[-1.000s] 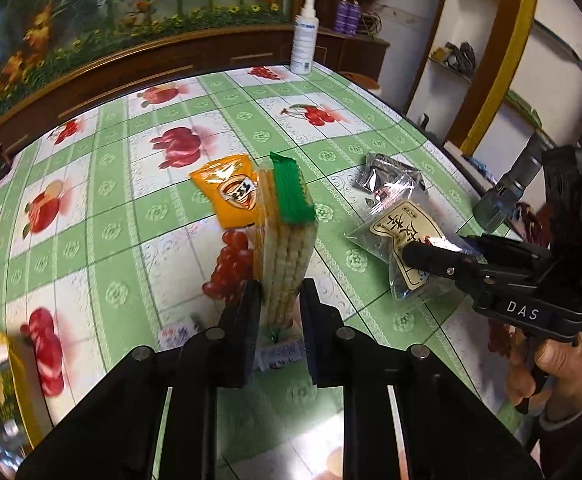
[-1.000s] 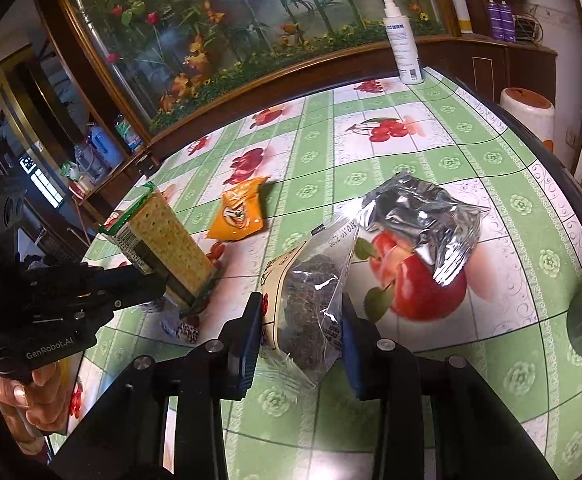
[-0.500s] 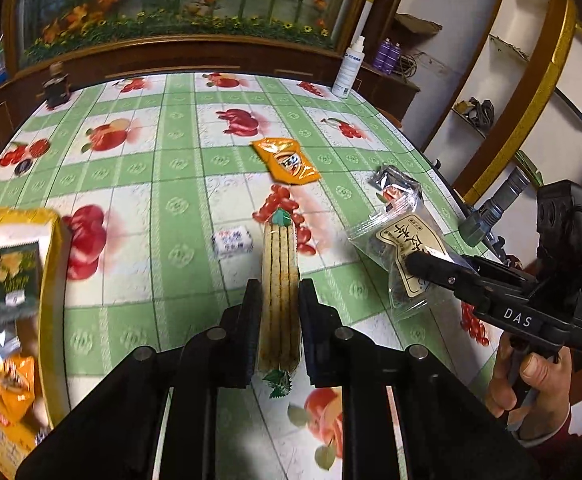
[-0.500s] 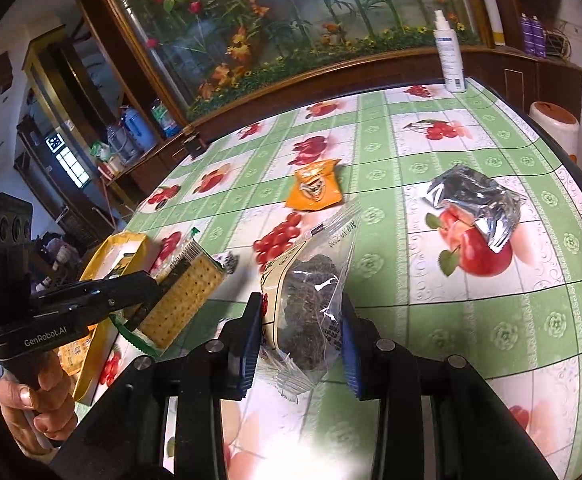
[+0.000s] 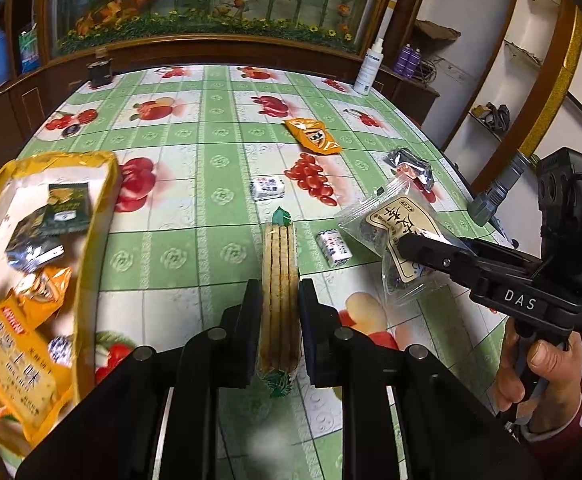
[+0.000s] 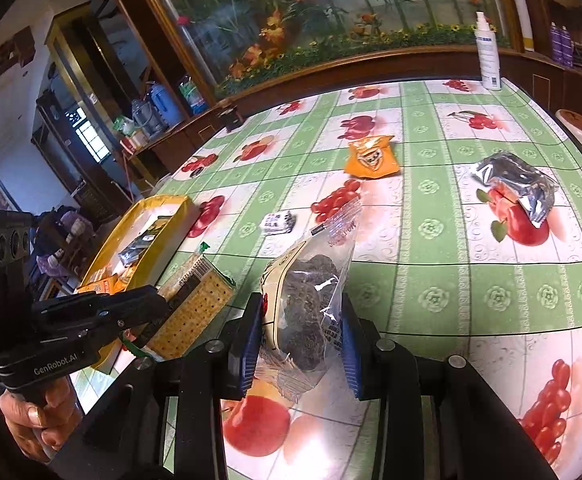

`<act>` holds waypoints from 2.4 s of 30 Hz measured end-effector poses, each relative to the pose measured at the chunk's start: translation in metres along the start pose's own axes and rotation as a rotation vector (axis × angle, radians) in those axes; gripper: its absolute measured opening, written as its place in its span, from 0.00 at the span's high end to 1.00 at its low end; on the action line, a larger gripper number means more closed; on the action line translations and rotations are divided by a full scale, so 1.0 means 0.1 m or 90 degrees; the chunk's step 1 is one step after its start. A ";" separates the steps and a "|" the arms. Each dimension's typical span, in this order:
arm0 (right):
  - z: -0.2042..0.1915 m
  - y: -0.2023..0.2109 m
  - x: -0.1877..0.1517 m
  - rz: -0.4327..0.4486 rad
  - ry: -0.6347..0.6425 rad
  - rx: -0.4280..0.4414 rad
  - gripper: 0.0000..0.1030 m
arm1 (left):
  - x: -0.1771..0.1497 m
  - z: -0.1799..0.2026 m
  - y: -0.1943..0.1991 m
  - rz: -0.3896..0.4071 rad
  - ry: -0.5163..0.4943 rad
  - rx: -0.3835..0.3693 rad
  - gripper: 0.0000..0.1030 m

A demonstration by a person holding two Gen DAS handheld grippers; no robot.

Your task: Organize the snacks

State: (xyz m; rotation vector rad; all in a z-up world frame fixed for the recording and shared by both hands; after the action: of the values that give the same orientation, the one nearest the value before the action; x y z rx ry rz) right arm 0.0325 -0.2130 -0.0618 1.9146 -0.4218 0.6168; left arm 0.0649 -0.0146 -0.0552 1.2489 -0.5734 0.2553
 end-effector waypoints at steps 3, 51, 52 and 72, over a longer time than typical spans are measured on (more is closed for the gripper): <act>-0.12 -0.02 -0.01 -0.004 0.015 0.006 0.65 | -0.05 -0.07 0.09 0.011 0.011 0.010 0.85; -2.11 -0.60 0.16 -0.046 0.236 0.088 0.65 | -0.40 -1.51 1.02 0.137 0.197 0.141 0.84; -2.15 -0.62 0.18 -0.046 0.239 0.091 0.65 | -0.40 -1.53 1.02 0.137 0.199 0.145 0.84; -2.42 -1.29 0.52 -0.058 0.214 0.130 0.65 | -0.24 -1.77 0.98 0.145 0.195 0.269 0.84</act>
State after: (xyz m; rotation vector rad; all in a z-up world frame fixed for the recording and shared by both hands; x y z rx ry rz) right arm 0.0897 0.0593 -0.0446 1.9608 -0.0591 0.9311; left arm 0.0455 0.1854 -0.0236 1.5128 -0.4054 0.7771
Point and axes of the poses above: each gripper's, at about its wrist camera, not at the fingertips, and y roughly against the way its jaws point, z to its right, x to its top, the point moved 3 cm from there along -y, roughly the way its jaws point, and after that the axes turned 6 degrees about -z, right-handed, at the moved point
